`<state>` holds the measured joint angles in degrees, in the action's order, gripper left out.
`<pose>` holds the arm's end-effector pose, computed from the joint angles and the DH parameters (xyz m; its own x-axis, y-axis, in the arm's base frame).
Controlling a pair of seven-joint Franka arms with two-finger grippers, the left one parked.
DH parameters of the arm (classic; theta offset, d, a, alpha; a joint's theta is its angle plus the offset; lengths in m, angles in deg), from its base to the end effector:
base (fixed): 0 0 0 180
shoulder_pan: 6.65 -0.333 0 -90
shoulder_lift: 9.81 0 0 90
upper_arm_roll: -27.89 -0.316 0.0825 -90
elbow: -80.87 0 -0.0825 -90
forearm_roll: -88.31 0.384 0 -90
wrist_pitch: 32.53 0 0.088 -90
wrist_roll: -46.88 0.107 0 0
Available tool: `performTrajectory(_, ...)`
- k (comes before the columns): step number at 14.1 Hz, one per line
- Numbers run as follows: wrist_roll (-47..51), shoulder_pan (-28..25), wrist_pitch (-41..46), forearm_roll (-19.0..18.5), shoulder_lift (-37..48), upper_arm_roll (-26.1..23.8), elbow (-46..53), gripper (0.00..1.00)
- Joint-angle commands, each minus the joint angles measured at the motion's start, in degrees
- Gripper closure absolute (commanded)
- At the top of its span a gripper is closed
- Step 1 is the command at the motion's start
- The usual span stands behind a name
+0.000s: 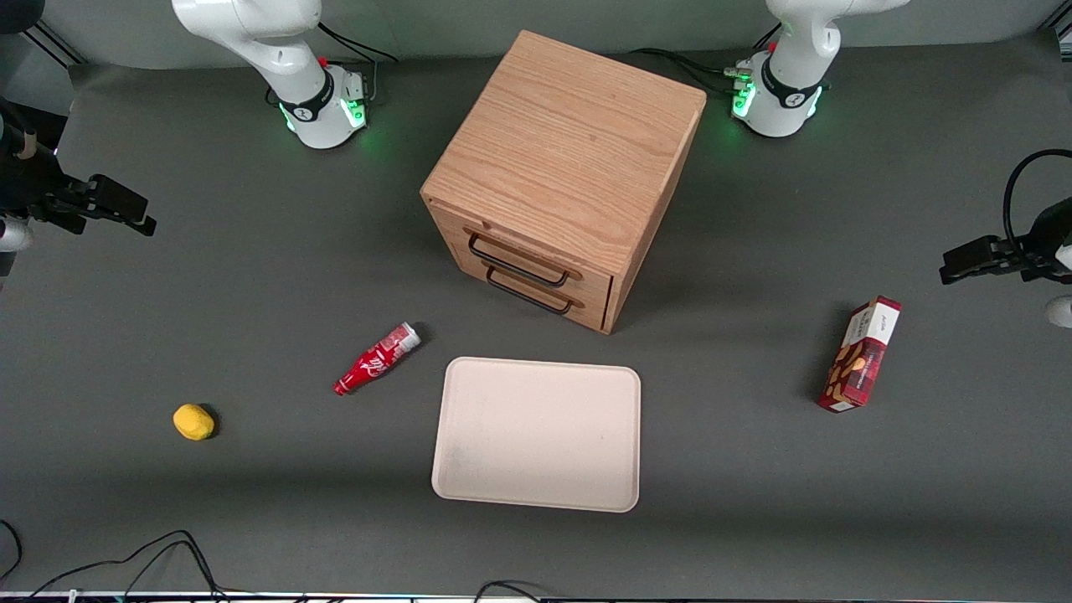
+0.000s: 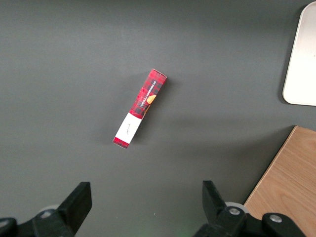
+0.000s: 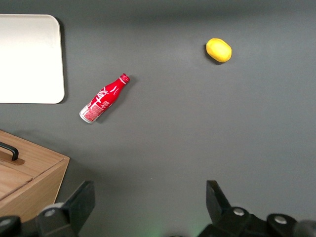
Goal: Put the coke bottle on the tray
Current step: 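Move the right gripper down toward the red Coca-Cola bottle's cap end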
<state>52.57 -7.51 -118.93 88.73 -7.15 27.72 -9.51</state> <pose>0.5336 0.0105 0.6412 0.9965 -0.0808 -0.0236 -0.0809 -0.9967 -0.0049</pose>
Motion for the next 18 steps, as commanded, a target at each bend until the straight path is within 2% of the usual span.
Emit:
performTrajectory(1, 1.7, 0.9, 0.8, -0.9, -0.3, -1.2, 1.0, 0.0)
performTrajectory(6, 2.1, -0.2, 1.3, -0.1, -0.9, -1.2, 0.7, 0.0)
performTrajectory(8, 7.3, -0.5, -0.6, 1.2, -4.4, -2.0, 0.6, 0.0)
performTrajectory(11, 18.3, -0.3, -9.0, 1.6, -8.9, -6.3, -3.2, 0.0)
performTrajectory(15, 33.2, -0.3, -24.9, 1.6, -12.0, -11.0, -14.6, 0.0)
performTrajectory(18, 40.8, -0.3, -36.6, 1.4, -16.4, -12.8, -20.5, 0.0)
